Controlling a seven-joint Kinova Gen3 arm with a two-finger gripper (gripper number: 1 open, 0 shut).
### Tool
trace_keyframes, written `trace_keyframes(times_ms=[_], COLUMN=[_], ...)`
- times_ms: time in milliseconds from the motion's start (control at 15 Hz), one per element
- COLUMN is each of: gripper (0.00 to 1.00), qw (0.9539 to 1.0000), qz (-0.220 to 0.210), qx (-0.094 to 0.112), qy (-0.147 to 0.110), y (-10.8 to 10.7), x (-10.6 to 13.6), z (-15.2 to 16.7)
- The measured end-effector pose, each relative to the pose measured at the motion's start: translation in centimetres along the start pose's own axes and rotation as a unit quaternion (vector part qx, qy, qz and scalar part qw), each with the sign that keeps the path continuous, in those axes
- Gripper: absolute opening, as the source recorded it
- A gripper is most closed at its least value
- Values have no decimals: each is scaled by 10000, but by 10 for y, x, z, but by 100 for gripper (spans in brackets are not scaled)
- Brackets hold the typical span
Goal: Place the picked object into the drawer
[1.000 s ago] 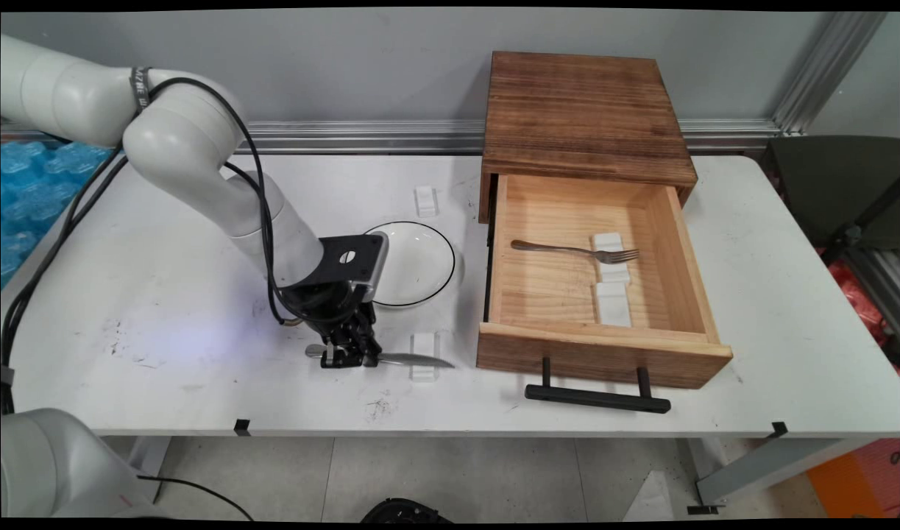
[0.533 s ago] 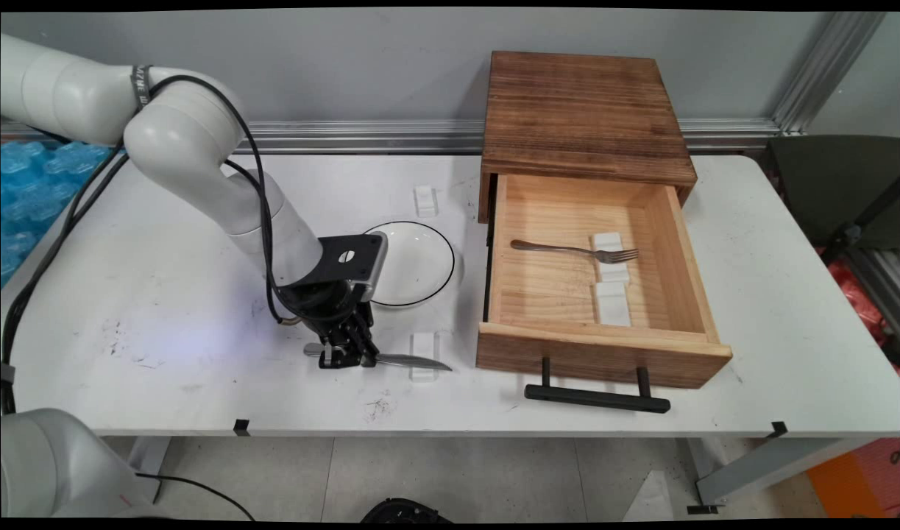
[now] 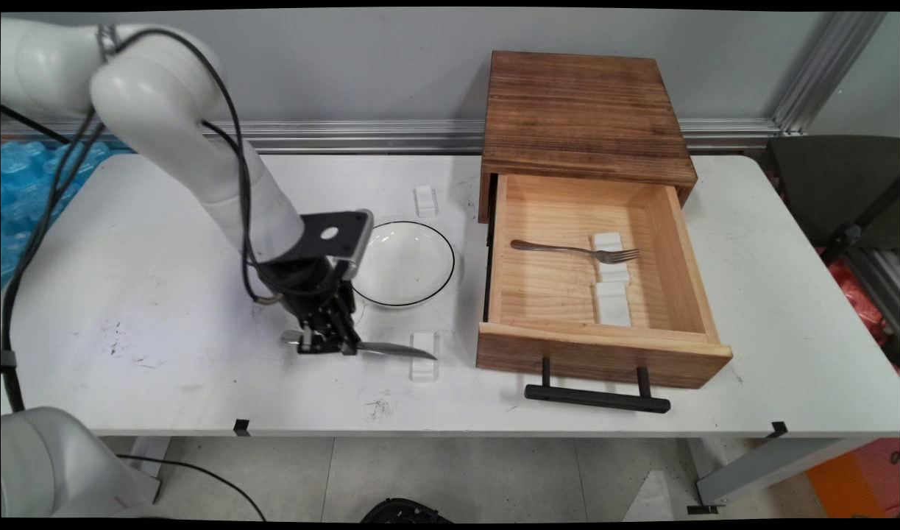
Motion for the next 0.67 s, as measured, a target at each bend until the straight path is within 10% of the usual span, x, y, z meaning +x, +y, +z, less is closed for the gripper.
trace_keyframes(times_ms=[667], gripper=[0], qw=[9987], qz=[-147], qx=[303], qy=[-394], y=[0], x=[8], z=[-110])
